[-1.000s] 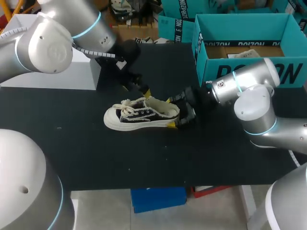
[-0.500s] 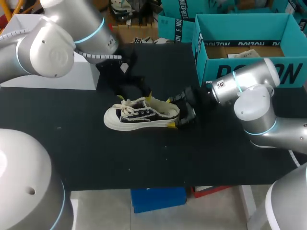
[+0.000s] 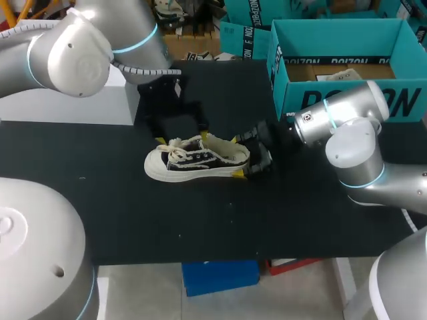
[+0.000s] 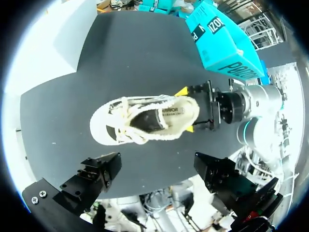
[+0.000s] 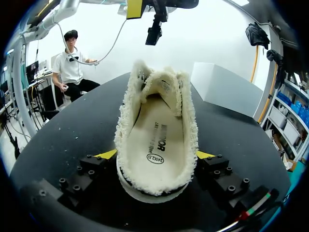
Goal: Take the shoe out of the shoebox, open the shoe tongue, remove and reinsert the insole, then place the shoe into the shoebox
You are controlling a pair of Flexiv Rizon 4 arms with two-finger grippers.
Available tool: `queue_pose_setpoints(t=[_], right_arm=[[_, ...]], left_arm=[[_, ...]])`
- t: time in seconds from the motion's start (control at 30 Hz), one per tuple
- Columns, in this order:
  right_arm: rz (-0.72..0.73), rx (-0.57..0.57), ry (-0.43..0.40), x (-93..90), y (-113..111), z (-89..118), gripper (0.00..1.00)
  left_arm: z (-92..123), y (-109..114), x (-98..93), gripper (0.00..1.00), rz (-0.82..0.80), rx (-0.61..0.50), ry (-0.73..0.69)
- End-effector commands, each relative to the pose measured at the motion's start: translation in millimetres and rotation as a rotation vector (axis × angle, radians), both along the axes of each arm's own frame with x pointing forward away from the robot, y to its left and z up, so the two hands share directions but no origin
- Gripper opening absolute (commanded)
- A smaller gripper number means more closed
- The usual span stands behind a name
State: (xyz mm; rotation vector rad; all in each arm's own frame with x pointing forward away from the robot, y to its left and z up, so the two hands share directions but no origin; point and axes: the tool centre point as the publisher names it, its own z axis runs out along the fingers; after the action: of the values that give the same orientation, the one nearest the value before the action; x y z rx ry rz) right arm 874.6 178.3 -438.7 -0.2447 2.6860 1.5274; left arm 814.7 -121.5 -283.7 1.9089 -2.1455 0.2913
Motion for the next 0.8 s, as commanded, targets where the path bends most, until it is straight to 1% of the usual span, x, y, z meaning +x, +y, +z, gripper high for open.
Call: queue_pose_setpoints(t=[0.03,0.27,0.47,0.8], right_arm=[[-0.001,-0.002,0.0,1.5,4.7,-5.2,0.0],[-0.001,-0.002,0.0,1.5,4.7,-5.2,0.0],[-0.001,-0.002,0.0,1.5,4.7,-5.2,0.0],[-0.001,-0.002,0.0,1.5,4.7,-5.2,0.0]], left_arm=[[0.3,-4.8,9.9,1.0,0.005,0.074,0.032],[0.4,-7.5,20.4,1.0,0.001,0.145,0.046],[-12.5,-19.1,28.8,1.0,-0.007,0.208,0.051],[-37.9,-35.7,34.5,1.0,-0.003,0.299,0.047]])
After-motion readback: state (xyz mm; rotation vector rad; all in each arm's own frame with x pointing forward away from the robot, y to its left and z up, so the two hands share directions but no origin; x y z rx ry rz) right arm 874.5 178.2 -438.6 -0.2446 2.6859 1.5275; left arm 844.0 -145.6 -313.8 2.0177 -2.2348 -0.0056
